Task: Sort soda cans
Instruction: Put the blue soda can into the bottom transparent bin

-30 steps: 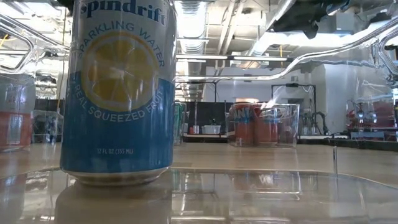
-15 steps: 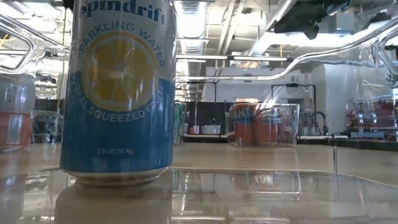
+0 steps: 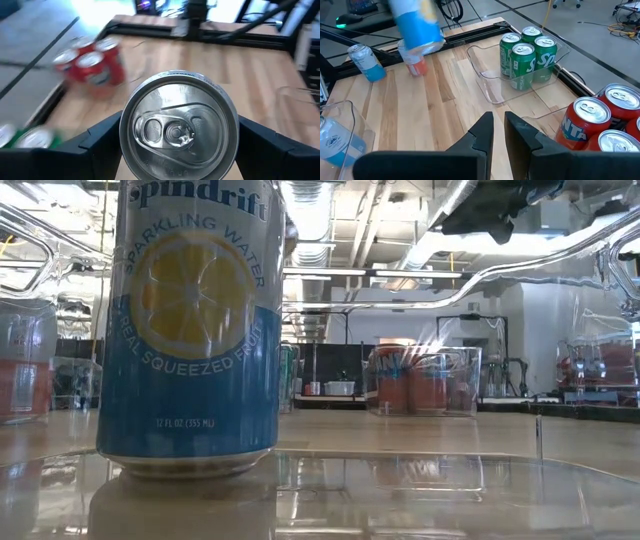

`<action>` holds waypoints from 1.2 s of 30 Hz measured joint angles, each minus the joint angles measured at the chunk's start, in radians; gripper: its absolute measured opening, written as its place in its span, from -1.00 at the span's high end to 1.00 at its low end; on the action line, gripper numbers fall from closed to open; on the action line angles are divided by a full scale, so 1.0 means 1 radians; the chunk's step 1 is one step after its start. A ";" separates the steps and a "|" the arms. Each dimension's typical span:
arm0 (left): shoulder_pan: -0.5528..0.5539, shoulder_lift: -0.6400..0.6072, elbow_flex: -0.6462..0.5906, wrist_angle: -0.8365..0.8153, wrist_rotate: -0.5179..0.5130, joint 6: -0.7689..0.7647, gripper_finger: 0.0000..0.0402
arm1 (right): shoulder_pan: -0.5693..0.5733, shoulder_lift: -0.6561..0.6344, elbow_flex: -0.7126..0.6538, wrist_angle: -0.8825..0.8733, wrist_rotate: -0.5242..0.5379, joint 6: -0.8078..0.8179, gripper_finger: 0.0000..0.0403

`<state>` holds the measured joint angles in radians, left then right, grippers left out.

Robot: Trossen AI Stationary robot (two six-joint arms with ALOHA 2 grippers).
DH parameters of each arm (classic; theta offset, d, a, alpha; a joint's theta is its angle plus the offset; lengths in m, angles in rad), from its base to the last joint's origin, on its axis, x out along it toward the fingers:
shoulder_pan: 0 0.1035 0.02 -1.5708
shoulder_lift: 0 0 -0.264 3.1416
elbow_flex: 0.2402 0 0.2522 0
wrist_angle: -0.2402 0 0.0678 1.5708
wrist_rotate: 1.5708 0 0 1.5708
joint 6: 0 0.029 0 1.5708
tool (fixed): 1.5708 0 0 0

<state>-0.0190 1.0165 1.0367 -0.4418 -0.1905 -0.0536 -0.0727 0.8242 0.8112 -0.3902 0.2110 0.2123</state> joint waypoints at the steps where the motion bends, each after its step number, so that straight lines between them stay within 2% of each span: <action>1: -0.021 0.019 0.000 0.030 0.001 0.005 -0.49 | 0.000 0.000 0.000 0.000 0.000 0.000 0.67; 9: -0.158 0.188 0.013 0.191 0.027 0.024 -0.49 | 0.000 0.000 0.000 0.000 0.000 0.000 0.67; 14: -0.247 0.306 0.102 0.206 0.051 0.025 -0.49 | 0.000 0.000 0.000 -0.003 0.000 0.000 0.67; 20: -0.332 0.467 0.243 0.216 0.029 -0.008 -0.49 | 0.000 0.000 0.000 -0.005 0.000 0.000 0.67; 28: -0.380 0.667 0.410 0.049 0.021 -0.041 -0.49 | 0.000 0.000 0.000 0.002 0.000 -0.003 0.67; 36: -0.398 0.778 0.513 -0.041 0.027 -0.048 -0.49 | 0.000 0.000 0.000 0.002 0.000 -0.003 0.67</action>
<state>-0.4170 1.7949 1.5497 -0.4828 -0.1631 -0.1014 -0.0727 0.8246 0.8112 -0.3885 0.2108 0.2092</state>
